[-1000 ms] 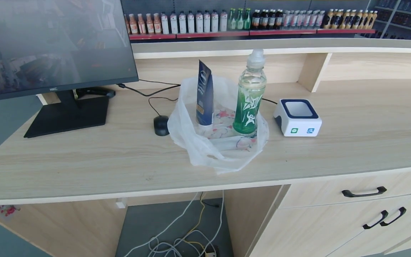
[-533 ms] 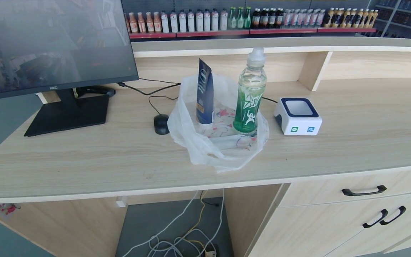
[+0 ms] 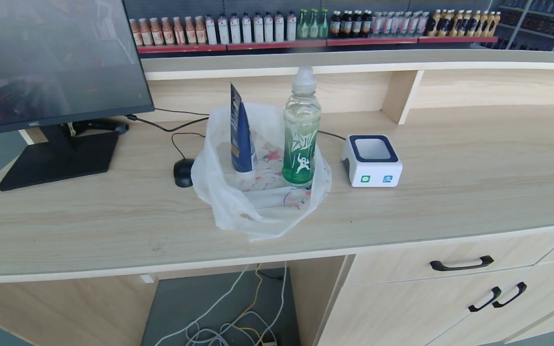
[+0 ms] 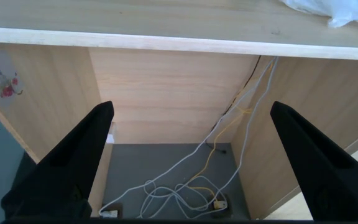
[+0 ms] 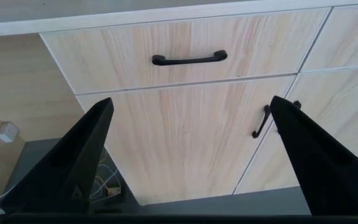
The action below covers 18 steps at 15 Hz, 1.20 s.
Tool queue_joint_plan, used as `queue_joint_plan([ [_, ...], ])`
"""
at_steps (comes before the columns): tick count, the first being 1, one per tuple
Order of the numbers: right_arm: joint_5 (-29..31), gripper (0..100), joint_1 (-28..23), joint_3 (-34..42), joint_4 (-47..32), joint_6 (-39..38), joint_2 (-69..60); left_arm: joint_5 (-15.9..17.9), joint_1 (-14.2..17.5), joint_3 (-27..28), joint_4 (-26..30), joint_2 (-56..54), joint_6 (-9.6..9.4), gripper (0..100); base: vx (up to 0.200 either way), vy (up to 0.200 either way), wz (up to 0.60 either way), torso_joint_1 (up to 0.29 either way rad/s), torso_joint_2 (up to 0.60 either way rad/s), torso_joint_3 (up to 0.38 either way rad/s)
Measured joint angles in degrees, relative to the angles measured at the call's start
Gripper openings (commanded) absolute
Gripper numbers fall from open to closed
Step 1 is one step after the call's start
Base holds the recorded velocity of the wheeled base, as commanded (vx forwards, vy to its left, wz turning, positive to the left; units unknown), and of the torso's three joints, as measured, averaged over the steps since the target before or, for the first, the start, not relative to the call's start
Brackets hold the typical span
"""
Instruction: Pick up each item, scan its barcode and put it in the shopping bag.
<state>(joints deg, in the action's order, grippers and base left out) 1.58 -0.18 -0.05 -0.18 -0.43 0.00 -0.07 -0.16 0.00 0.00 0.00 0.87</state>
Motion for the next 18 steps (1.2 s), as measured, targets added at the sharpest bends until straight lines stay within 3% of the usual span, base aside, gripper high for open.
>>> queue_joint_plan([
  [13,0.0,100,0.0,0.0,0.0,0.2,0.0,0.0,0.1,0.0,-0.2,0.0,0.22,100,0.000,-0.200,0.00,0.002,0.00,0.002],
  [18,0.0,100,0.0,0.0,0.0,0.2,0.0,0.0,0.0,0.0,0.0,0.0,0.02,100,0.000,0.000,0.00,0.000,0.00,0.000],
])
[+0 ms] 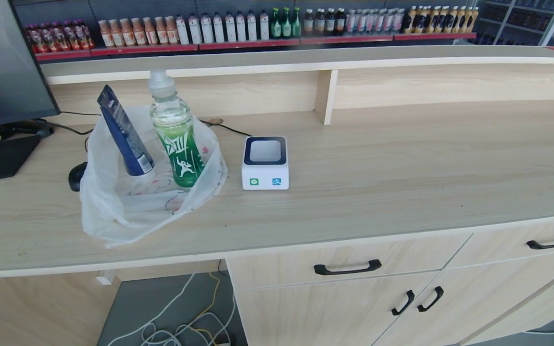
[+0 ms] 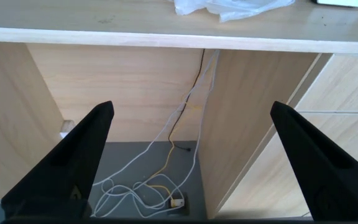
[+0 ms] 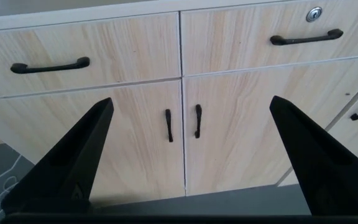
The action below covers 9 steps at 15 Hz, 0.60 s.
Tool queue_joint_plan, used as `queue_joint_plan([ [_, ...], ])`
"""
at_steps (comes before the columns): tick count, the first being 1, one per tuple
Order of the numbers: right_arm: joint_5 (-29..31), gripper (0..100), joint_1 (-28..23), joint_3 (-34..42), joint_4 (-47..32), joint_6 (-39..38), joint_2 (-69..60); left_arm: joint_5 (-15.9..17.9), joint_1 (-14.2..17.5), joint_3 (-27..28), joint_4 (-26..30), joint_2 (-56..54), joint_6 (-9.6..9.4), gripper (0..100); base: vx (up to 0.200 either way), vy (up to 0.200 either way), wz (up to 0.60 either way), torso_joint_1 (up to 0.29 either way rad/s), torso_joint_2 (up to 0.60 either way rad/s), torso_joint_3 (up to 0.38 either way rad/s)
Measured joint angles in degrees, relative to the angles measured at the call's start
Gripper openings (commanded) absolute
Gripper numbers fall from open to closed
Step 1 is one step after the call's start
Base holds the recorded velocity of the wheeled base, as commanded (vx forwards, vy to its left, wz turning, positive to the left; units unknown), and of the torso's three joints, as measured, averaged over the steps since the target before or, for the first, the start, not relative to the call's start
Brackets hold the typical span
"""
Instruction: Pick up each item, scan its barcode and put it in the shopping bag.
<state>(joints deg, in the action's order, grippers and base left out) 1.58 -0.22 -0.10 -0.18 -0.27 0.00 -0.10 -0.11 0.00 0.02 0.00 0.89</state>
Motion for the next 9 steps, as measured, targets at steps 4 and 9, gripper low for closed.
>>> queue_joint_plan([
  [4,0.0,100,0.0,0.0,0.0,0.0,0.0,0.0,0.0,0.0,0.0,0.0,-0.23,100,0.000,0.000,0.00,0.000,0.00,0.000],
  [9,0.0,100,0.0,0.0,0.0,-0.3,0.0,0.0,0.0,0.0,0.0,0.0,-0.21,100,0.000,0.000,0.00,0.000,0.00,0.000],
])
